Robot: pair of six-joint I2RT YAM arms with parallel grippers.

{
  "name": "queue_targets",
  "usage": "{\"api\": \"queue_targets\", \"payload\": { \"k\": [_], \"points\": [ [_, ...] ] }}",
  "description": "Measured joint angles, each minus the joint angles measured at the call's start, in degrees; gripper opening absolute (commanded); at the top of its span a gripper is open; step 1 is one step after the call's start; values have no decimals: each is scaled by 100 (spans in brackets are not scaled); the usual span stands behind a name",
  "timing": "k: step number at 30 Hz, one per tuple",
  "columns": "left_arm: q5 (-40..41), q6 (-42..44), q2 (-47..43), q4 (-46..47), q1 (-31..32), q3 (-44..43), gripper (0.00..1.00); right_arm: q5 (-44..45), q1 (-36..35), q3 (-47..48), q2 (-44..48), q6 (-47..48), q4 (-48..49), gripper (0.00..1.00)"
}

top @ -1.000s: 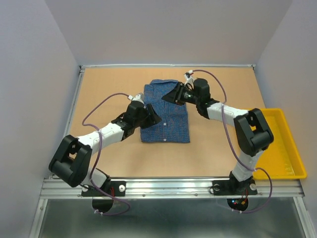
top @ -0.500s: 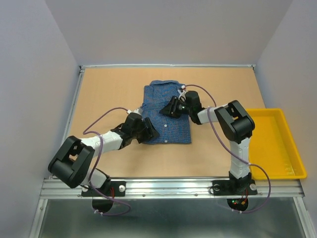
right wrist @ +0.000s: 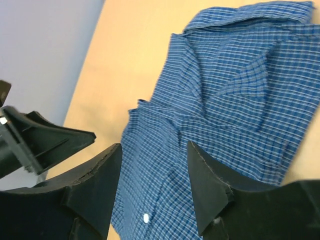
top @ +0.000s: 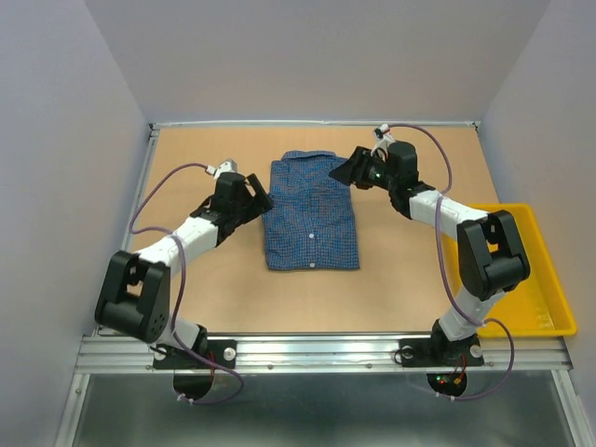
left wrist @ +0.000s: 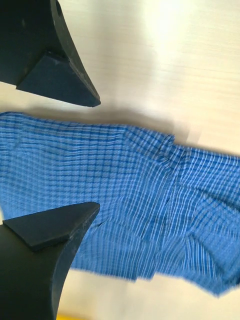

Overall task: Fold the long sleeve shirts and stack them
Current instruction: Fold the shirt

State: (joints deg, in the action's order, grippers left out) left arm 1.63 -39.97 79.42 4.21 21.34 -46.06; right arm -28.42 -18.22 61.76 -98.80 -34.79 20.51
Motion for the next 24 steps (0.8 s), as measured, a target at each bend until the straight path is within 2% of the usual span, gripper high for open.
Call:
{"api": "queue_targets", "payload": {
  "k": [2, 7, 10, 12, 13, 17, 20, 24],
  "points": [
    [24, 127, 535, 0, -11, -267, 79, 131, 55, -11, 26, 136, -151, 63],
    [33, 389, 1517, -107, -9, -837, 72, 308, 94, -173, 28, 387, -431, 63],
    [11, 496, 1978, -120, -9, -1224, 60, 358, 96, -247, 28, 476, -555, 63],
    [-26, 533, 2221, -103, -9, -1458, 50, 382, 101, -267, 28, 522, -614, 63],
    [-57, 568, 2323, -103, -9, -1567, 41, 389, 101, -269, 28, 535, -638, 63],
    [-221, 684, 2514, -105, -9, -1801, 21, 407, 101, -269, 31, 595, -660, 63],
    [-323, 780, 2544, -103, -9, -1945, 13, 407, 101, -269, 31, 619, -671, 63],
    [-520, 962, 2546, 57, -11, -2013, 12, 402, 101, -271, 33, 643, -686, 63]
  ]
}}
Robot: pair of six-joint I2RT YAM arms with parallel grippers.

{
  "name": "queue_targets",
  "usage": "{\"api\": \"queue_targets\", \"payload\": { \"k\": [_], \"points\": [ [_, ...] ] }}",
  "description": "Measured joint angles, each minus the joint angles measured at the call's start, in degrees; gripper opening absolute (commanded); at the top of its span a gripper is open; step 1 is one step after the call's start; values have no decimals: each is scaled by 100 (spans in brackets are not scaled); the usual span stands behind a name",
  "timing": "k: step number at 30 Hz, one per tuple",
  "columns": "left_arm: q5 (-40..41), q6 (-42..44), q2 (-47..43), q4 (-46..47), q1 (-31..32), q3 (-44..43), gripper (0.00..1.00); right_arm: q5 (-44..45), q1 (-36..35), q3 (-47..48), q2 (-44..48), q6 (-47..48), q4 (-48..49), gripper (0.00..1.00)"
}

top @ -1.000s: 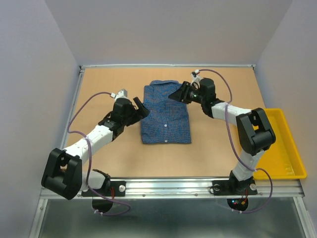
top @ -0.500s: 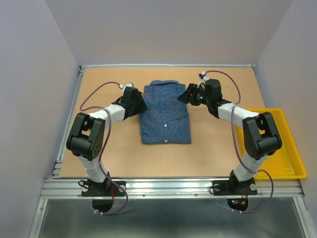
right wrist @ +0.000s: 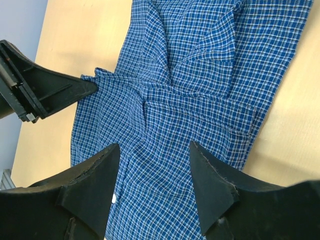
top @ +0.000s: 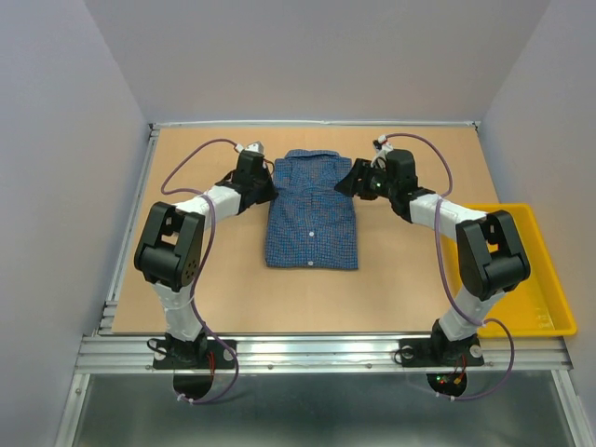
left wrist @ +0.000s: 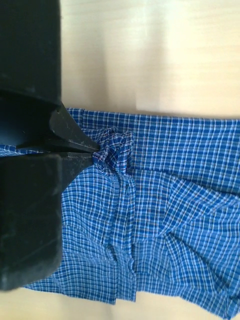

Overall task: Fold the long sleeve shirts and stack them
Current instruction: Fold the shirt

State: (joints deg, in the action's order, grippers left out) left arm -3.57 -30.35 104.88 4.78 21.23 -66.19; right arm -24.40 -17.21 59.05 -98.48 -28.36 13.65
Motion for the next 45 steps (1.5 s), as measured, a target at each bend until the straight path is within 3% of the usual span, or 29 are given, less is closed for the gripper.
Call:
{"api": "queue_targets", "payload": {
  "k": [12, 17, 18, 22, 24, 29, 31, 38, 45],
  "points": [
    [-914, -271, 4, 944, -476, 743, 42, -2, 0, -105, 2, 9, -35, 63],
    [-1193, -380, 17, 1121, -678, 723, 67, -2, 0, -103, 55, 11, -42, 63],
    [-1246, -382, 17, 1152, -702, 706, 77, -2, 0, -103, 59, 9, -39, 63],
    [-1357, -468, 2, 1215, -704, 660, 85, -35, 0, -101, 66, -4, -55, 63],
    [-1399, -505, -72, 1213, -704, 660, 82, -107, 0, -90, 63, -46, -72, 63],
    [-1335, -588, -509, 1272, -669, 688, 43, -382, 0, 109, -92, -348, 37, 63],
    [-1292, -581, -739, 1412, -632, 743, 36, -514, 0, 201, -240, -503, 197, 63],
    [-1504, -577, -562, 2076, -393, 809, 24, -789, 0, 339, -1029, -1027, 667, 62],
    [-1672, -704, 798, 2308, -337, 758, 22, -839, 175, 114, -1646, -1572, 1443, 59]
  ]
}}
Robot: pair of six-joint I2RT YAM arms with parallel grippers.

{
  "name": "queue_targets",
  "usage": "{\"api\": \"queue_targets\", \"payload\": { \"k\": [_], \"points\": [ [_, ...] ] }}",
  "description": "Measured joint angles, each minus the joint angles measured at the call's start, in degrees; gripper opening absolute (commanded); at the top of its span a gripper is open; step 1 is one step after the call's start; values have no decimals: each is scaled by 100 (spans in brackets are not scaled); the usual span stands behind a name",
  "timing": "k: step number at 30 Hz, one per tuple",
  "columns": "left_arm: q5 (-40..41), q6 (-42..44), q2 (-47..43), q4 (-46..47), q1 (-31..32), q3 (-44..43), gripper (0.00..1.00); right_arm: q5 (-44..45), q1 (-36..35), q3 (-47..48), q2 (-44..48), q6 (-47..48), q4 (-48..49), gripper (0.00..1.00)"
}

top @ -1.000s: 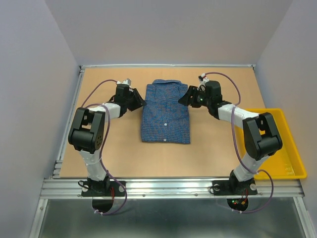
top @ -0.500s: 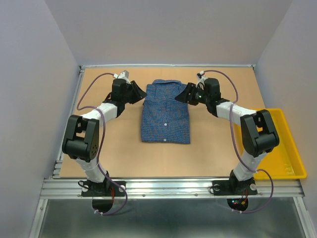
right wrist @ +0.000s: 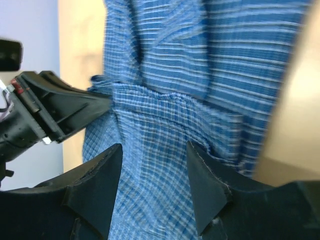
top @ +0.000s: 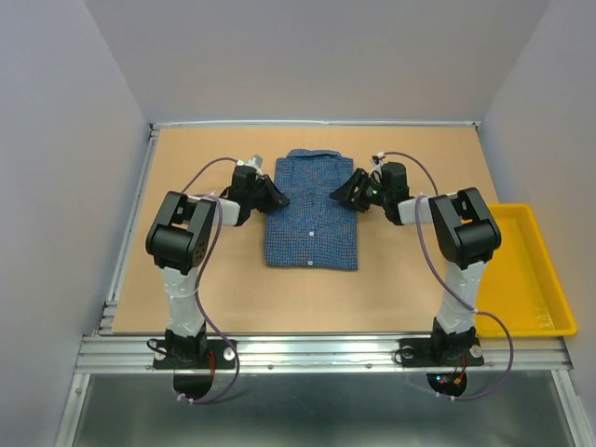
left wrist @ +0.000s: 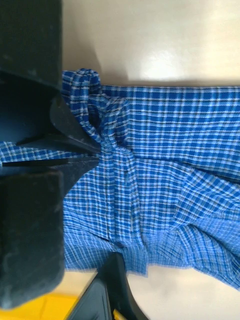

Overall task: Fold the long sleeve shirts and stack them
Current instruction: Fold the shirt

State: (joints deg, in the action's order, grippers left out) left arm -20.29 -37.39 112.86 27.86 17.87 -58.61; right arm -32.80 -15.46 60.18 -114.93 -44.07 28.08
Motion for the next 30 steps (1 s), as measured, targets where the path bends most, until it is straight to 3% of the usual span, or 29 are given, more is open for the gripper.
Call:
{"api": "queue_targets", "payload": {
  "k": [6, 11, 13, 16, 18, 21, 25, 30],
  "points": [
    [-68, -133, 140, 120, -85, -46, 28, -72, 385, -400, -94, -234, 444, 58],
    [212, -127, -487, -243, -17, 111, 55, -219, 446, -737, 492, -361, 409, 58],
    [435, -136, -1064, -503, 140, 173, 59, -308, 385, -885, 955, -446, 404, 57],
    [710, -201, -2055, -629, 612, 280, 58, -356, 42, -1058, 1759, -610, 476, 51],
    [813, -431, -2846, -608, 997, 636, 52, -310, -319, -1169, 2081, -717, 586, 47],
    [863, -669, -3344, -525, 1307, 1193, 42, -278, -981, -1329, 2245, -833, 726, 41],
    [1051, -1047, -3075, -542, 1314, 2166, 34, -122, -1628, -1665, 1864, -1134, 1123, 32],
    [1106, -1473, -2387, -350, 1248, 2695, 30, 177, -1805, -2385, 1084, -1541, 1788, 25]
  ]
}}
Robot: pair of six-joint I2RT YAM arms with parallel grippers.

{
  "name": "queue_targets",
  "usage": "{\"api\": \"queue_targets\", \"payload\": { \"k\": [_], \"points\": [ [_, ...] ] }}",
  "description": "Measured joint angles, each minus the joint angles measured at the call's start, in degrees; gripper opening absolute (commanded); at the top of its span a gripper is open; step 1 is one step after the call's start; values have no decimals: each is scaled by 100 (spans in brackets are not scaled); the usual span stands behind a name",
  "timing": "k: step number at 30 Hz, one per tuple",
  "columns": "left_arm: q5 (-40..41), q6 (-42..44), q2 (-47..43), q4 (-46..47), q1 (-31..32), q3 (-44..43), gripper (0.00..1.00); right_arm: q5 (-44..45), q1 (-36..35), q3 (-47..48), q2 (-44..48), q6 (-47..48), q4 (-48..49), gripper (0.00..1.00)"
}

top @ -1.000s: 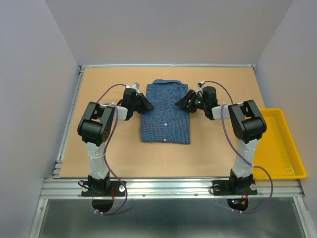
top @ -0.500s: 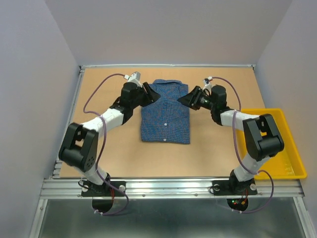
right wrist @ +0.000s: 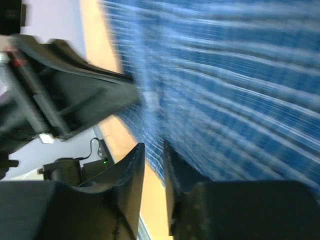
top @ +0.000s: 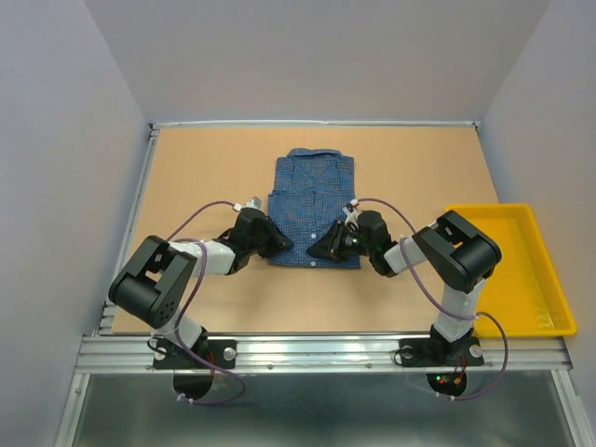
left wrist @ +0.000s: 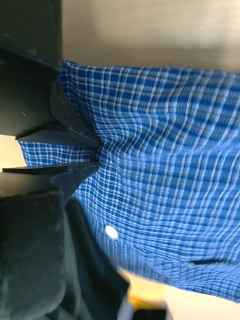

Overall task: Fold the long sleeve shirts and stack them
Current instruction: Fold the shirt

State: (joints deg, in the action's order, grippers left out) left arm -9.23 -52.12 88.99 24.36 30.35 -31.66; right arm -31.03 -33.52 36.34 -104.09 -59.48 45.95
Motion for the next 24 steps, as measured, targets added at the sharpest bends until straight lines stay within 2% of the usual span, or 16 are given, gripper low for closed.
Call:
{"api": "queue_targets", "payload": {
  "k": [3, 6, 13, 18, 21, 24],
  "points": [
    [-28, -214, 81, 199, -2, 59, 30, 190, 46, -474, -275, -192, 404, 24],
    [-24, -334, -17, 247, 7, 164, 33, 321, 44, -815, -149, -205, 754, 23],
    [120, -420, -1086, -437, 83, 442, 36, 203, 44, -1235, 780, -225, 726, 24],
    [133, -498, -1143, -479, 195, 498, 32, 173, 44, -1360, 798, -136, 767, 22],
    [149, -647, -970, -466, 205, 671, 30, 214, 212, -1641, 546, -94, 815, 19],
    [162, -855, -1001, -400, 179, 809, 30, 44, 778, -2039, 382, -190, 922, 19]
  ]
}}
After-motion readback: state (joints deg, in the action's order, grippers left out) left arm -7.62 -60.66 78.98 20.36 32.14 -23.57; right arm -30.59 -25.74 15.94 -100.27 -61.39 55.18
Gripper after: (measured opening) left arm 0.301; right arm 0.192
